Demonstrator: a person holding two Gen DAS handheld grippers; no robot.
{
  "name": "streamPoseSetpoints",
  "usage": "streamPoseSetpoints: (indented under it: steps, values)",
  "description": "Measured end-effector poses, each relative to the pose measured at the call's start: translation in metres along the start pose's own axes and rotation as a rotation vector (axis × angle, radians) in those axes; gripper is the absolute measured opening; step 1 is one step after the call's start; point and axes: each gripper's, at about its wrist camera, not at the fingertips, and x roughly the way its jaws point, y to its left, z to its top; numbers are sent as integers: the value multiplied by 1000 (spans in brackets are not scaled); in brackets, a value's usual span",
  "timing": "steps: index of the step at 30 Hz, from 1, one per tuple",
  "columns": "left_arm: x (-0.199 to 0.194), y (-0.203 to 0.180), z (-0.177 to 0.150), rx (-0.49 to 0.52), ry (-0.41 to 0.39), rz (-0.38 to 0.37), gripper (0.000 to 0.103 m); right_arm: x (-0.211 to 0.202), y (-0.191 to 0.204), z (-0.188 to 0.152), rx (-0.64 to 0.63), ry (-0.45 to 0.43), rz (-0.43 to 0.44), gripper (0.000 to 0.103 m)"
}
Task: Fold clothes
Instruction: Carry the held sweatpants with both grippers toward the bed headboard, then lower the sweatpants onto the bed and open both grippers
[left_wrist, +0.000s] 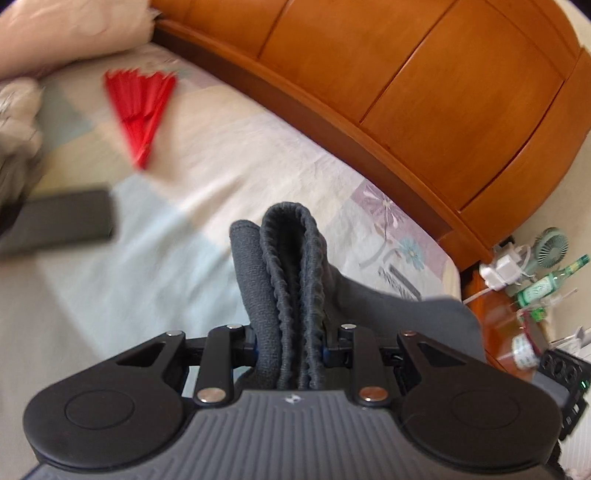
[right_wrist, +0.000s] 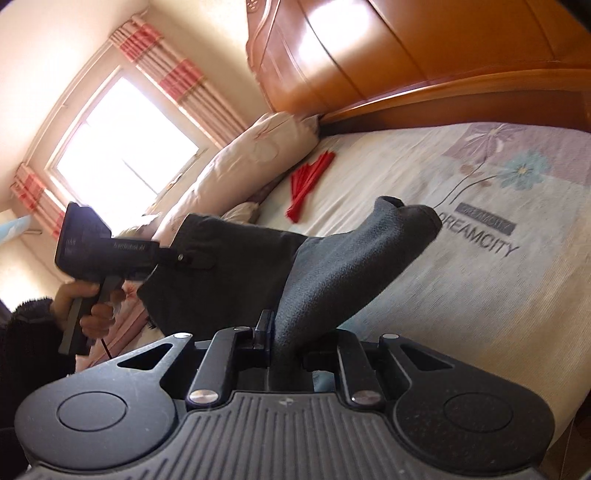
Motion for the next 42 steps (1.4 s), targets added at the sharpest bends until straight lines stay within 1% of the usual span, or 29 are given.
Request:
streamPoseSetpoints:
  steps: [4,7,14,19,25,26,27,28,30,33,35,37,40,42]
  values:
    - [24,-15,41,76,5,20,24,5,-7,-3,23,-7,-10,17]
    - [39,-24,60,122,18,37,24,8,-12,-6,39,-12,-17,17]
    - [78,-27,75,175,91,63,24,16,-24,-12,79,-24,-34,17]
    - [88,-25,78,184,116,71,27,22,-33,-16,107,-32,-46,17]
    - [76,-20,89,195,82,133,37,18,-40,-25,127,-30,-68,17]
    - [73,-19,91,195,68,151,38,18,-42,-26,133,-31,-70,17]
    - [68,-18,93,192,50,170,35,19,-44,-26,136,-30,-74,18]
    - [63,-17,95,189,25,190,35,20,-45,-27,138,-28,-77,18]
    - [56,-17,94,188,5,193,35,20,-46,-28,143,-24,-83,19]
    - [47,-18,88,187,-13,182,39,18,-48,-29,156,-15,-95,27]
    - [44,-21,81,198,-11,168,41,12,-53,-31,188,-32,-99,43]
    - [49,-26,63,225,20,133,42,1,-60,-32,227,-77,-104,54]
    - [62,-28,35,227,75,68,43,-12,-78,-30,324,-144,-121,53]
    - [73,-27,16,217,108,47,43,-12,-85,-25,328,-169,-148,47]
